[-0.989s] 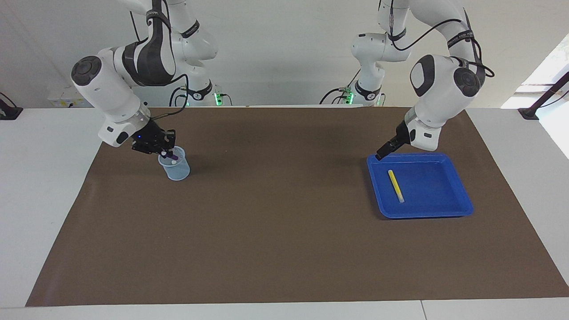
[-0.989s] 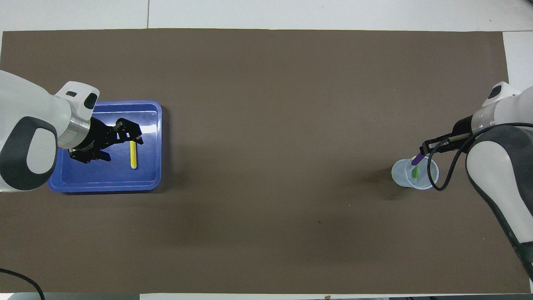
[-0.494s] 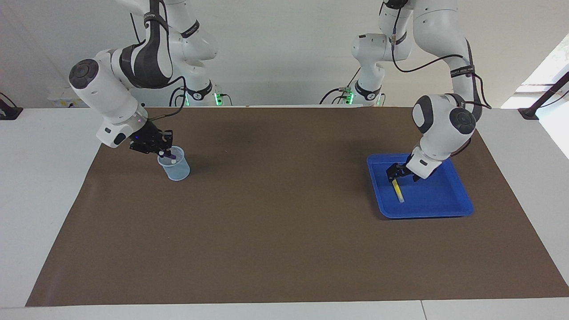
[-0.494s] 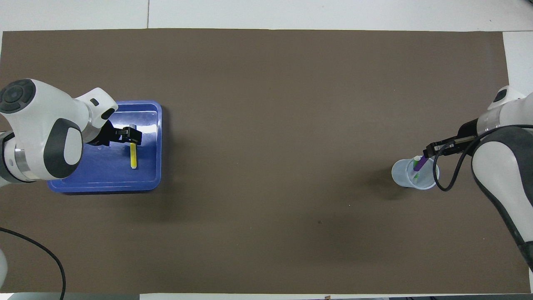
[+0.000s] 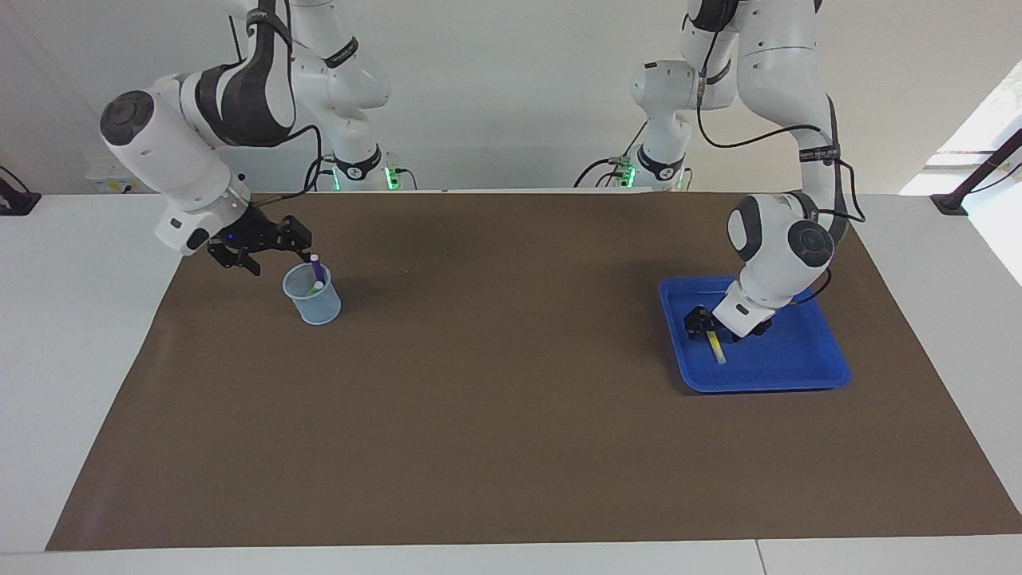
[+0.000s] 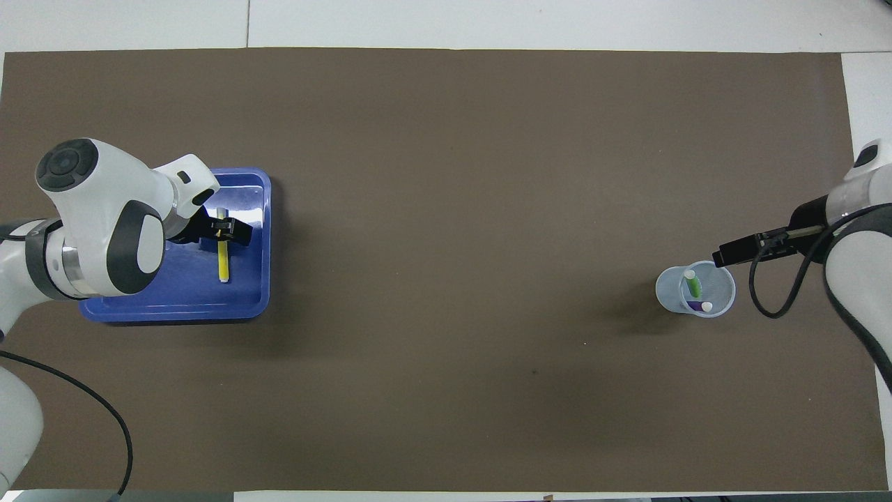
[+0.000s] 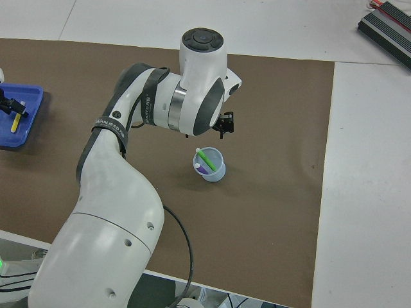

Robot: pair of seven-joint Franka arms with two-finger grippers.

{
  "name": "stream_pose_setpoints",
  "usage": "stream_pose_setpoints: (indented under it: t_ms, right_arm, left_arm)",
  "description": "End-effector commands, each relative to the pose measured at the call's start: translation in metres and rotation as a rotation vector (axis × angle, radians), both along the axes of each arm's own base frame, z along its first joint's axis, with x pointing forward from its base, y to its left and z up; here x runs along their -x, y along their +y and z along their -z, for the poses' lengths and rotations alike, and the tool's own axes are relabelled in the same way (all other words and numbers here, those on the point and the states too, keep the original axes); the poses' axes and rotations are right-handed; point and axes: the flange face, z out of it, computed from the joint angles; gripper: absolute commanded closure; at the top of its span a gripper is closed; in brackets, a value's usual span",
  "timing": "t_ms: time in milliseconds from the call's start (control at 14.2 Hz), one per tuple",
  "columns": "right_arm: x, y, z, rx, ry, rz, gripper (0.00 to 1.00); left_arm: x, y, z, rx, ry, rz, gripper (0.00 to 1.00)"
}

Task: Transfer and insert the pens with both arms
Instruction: 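Insert the purple pen into the cup while the left gripper reaches yellow pen, then lift the yellow pen with the left gripper toward the right gripper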

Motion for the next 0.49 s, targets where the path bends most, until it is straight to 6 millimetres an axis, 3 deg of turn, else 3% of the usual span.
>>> stream_pose_setpoints:
  t_ms: [0, 141, 212, 353, 424]
  right_arm:
    - [0.004, 0.016, -0.068, -0.144, -0.045, -0.006, 0.00]
    - [0.009, 0.020, -0.087, -0.324, -0.072, 0.041, 0.00]
    - [0.009, 0.012, -0.092, -0.410, -0.083, 0.079, 0.00]
    - [0.009, 0.016, -0.095, -0.462, -0.077, 0.104, 0.00]
    - [0.013, 0.017, -0.092, -0.471, -0.054, 0.119, 0.00]
  left_arm:
    - [-0.004, 0.002, 0.000, -0.013, -0.020, 0.058, 0.10]
    - [-0.004, 0.001, 0.002, -0.012, -0.019, 0.058, 0.43]
    - [-0.003, 0.001, 0.002, -0.012, -0.017, 0.060, 0.60]
    - [-0.004, 0.001, 0.002, -0.013, -0.019, 0.057, 1.00]
    - [-0.004, 0.001, 0.002, -0.013, -0.017, 0.055, 1.00]
